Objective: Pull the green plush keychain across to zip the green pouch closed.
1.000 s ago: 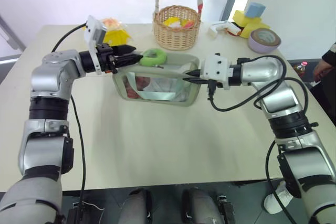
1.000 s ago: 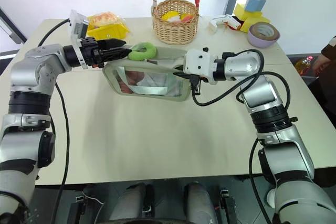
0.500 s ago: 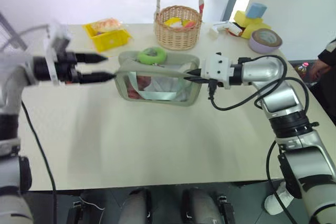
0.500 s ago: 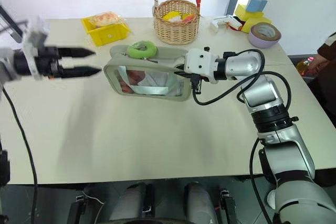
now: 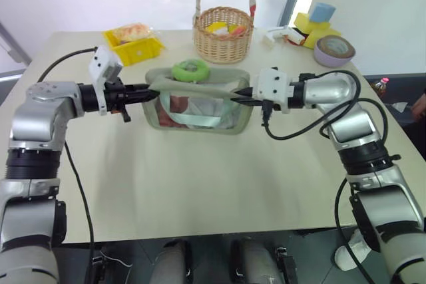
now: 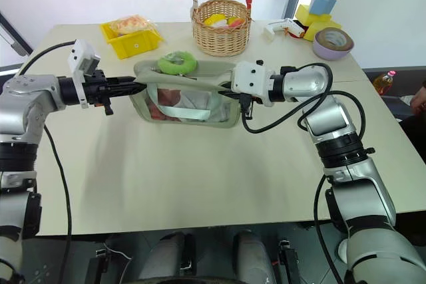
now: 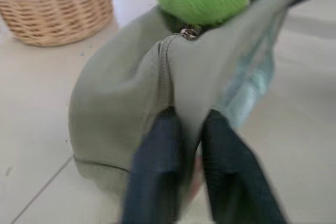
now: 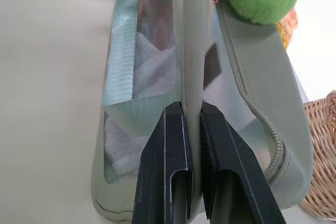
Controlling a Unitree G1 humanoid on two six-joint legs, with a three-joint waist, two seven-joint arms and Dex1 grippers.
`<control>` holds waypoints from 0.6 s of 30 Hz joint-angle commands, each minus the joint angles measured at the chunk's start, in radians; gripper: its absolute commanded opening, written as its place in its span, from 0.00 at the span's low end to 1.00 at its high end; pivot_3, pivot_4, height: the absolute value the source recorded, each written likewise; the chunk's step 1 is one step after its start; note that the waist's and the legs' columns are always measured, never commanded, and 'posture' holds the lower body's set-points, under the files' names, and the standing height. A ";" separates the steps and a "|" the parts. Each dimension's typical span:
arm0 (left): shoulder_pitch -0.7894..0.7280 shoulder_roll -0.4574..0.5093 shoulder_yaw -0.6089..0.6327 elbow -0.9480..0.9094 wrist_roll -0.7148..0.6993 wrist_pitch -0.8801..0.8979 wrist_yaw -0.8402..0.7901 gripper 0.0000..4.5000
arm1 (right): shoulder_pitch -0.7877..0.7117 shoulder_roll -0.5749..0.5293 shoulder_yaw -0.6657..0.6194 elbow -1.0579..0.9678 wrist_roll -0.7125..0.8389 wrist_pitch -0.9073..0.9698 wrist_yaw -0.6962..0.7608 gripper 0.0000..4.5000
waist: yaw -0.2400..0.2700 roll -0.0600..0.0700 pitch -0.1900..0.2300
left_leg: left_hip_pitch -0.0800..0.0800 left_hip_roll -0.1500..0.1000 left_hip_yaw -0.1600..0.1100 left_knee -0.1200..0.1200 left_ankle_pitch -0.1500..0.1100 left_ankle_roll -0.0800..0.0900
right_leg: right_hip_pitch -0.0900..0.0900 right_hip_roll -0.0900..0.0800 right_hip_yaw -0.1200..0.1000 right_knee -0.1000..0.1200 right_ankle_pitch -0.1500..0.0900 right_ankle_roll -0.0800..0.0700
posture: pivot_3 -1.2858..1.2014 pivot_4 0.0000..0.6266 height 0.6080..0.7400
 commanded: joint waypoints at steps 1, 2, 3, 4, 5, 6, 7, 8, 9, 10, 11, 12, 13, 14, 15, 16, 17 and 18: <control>-0.008 0.027 -0.005 -0.024 0.005 -0.016 -0.028 0.01 | -0.032 0.004 -0.008 0.002 0.002 -0.004 -0.003 0.00 | 0.001 0.000 0.000 | 0.000 0.000 0.000 0.000 0.000 0.000 | 0.000 0.000 0.000 0.000 0.000 0.000 | 0.52 0.24 0.99; -0.009 0.029 -0.008 -0.024 0.011 -0.016 -0.027 0.01 | -0.033 0.005 -0.009 0.002 0.002 -0.002 -0.003 0.00 | 0.002 0.000 0.000 | 0.000 0.000 0.000 0.000 0.000 0.000 | 0.000 0.000 0.000 0.000 0.000 0.000 | 0.52 0.24 0.99; -0.011 0.029 -0.010 -0.025 0.012 -0.016 -0.027 0.01 | -0.033 0.005 -0.009 0.001 0.002 0.000 -0.003 0.00 | 0.002 0.000 0.000 | 0.000 0.000 0.000 0.000 0.000 0.000 | 0.000 0.000 0.000 0.000 0.000 0.000 | 0.52 0.24 0.99; -0.011 0.029 -0.011 -0.026 0.013 -0.018 -0.030 0.01 | -0.033 0.005 -0.009 0.000 0.002 0.003 -0.002 0.00 | 0.002 0.000 0.000 | 0.000 0.000 0.000 0.000 0.000 0.000 | 0.000 0.000 0.000 0.000 0.000 0.000 | 0.52 0.24 0.99; -0.011 0.029 -0.014 -0.027 0.016 -0.022 -0.033 0.01 | -0.032 0.003 -0.010 -0.006 0.005 0.014 0.000 0.00 | 0.002 0.000 0.000 | 0.000 0.000 0.000 0.000 0.000 0.000 | 0.000 0.000 0.000 0.000 0.000 0.000 | 0.52 0.24 0.99; -0.008 0.029 -0.014 -0.028 0.018 -0.027 -0.034 0.01 | -0.031 -0.007 -0.017 -0.030 0.025 0.058 0.018 0.00 | 0.002 0.000 0.000 | 0.000 0.000 0.000 0.000 0.000 0.000 | 0.000 0.000 0.000 0.000 0.000 0.000 | 0.52 0.24 0.99; -0.006 0.029 -0.014 -0.028 0.019 -0.030 -0.034 0.00 | -0.031 -0.024 -0.024 -0.056 0.050 0.108 0.047 0.18 | 0.003 0.000 0.000 | 0.000 0.000 0.000 0.000 0.000 0.000 | 0.000 0.000 0.000 0.000 0.000 0.000 | 0.52 0.24 0.99; -0.001 0.029 -0.014 -0.029 0.019 -0.034 -0.034 0.00 | -0.040 -0.049 -0.034 -0.071 0.071 0.157 0.080 0.24 | 0.004 0.000 0.000 | 0.000 0.000 0.000 0.000 0.000 0.000 | 0.000 0.000 0.000 0.000 0.000 0.000 | 0.52 0.24 0.99; 0.003 0.029 -0.014 -0.031 0.018 -0.036 -0.034 0.00 | -0.046 -0.066 -0.040 -0.082 0.085 0.190 0.101 0.33 | 0.007 0.000 0.000 | 0.000 0.000 0.000 0.000 0.000 0.000 | 0.000 0.000 0.000 0.000 0.000 0.000 | 0.52 0.24 0.99; 0.009 0.030 -0.015 -0.035 0.016 -0.039 -0.038 0.00 | -0.063 -0.098 -0.044 -0.081 0.093 0.237 0.132 0.45 | 0.007 0.000 0.000 | 0.000 0.000 0.000 0.000 0.000 0.000 | 0.000 -0.001 0.000 0.000 0.000 0.000 | 0.52 0.24 0.99; 0.014 0.031 -0.016 -0.037 0.014 -0.041 -0.041 0.00 | -0.076 -0.119 -0.045 -0.080 0.098 0.269 0.150 0.58 | 0.007 0.000 0.000 | 0.000 0.000 0.000 0.000 0.000 0.000 | 0.000 -0.001 0.000 0.000 0.000 0.000 | 0.52 0.24 0.99; 0.019 0.031 -0.017 -0.037 0.015 -0.047 -0.042 0.00 | -0.099 -0.147 -0.047 -0.074 0.122 0.323 0.191 0.68 | 0.007 0.000 0.000 | -0.001 -0.001 0.000 0.000 0.000 0.000 | 0.000 -0.001 0.000 0.000 0.000 0.000 | 0.52 0.24 0.99; 0.021 0.030 -0.018 -0.035 0.016 -0.052 -0.043 0.00 | -0.129 -0.164 -0.050 -0.061 0.144 0.377 0.218 0.68 | 0.006 0.000 0.000 | 0.000 -0.001 0.000 0.000 0.000 0.000 | 0.000 -0.001 0.000 0.000 0.000 0.000 | 0.52 0.24 0.99; 0.022 0.030 -0.018 -0.034 0.017 -0.056 -0.042 0.00 | -0.148 -0.172 -0.051 -0.053 0.160 0.412 0.233 0.68 | 0.006 0.000 0.000 | 0.000 0.000 0.000 0.000 0.000 0.000 | 0.000 -0.001 0.000 0.000 0.000 0.000 | 0.52 0.24 0.99; 0.023 0.030 -0.019 -0.033 0.017 -0.060 -0.042 0.00 | -0.202 -0.165 -0.057 -0.015 0.180 0.453 0.242 0.68 | 0.005 0.000 0.000 | 0.000 0.000 0.000 0.000 0.000 0.000 | 0.000 -0.001 0.000 0.000 0.000 0.000 | 0.52 0.24 0.99; 0.023 0.029 -0.020 -0.032 0.017 -0.064 -0.043 0.00 | -0.253 -0.143 -0.066 0.028 0.193 0.482 0.231 0.68 | 0.001 0.001 0.000 | 0.000 0.000 0.000 0.000 0.000 0.001 | 0.000 -0.001 0.000 0.000 0.000 0.000 | 0.52 0.24 0.99; 0.022 0.028 -0.021 -0.031 0.018 -0.067 -0.043 0.00 | -0.309 -0.105 -0.082 0.079 0.207 0.515 0.202 0.68 | -0.001 0.001 0.000 | 0.001 0.000 0.000 0.000 0.000 0.001 | 0.000 0.000 0.000 0.000 0.000 0.000 | 0.52 0.24 0.99; 0.022 0.026 -0.022 -0.031 0.016 -0.068 -0.045 0.00 | -0.372 -0.045 -0.102 0.144 0.222 0.547 0.148 0.68 | -0.003 0.001 0.000 | 0.001 0.000 0.000 -0.001 0.000 0.001 | 0.000 0.000 0.000 0.000 0.000 0.000 | 0.52 0.24 0.99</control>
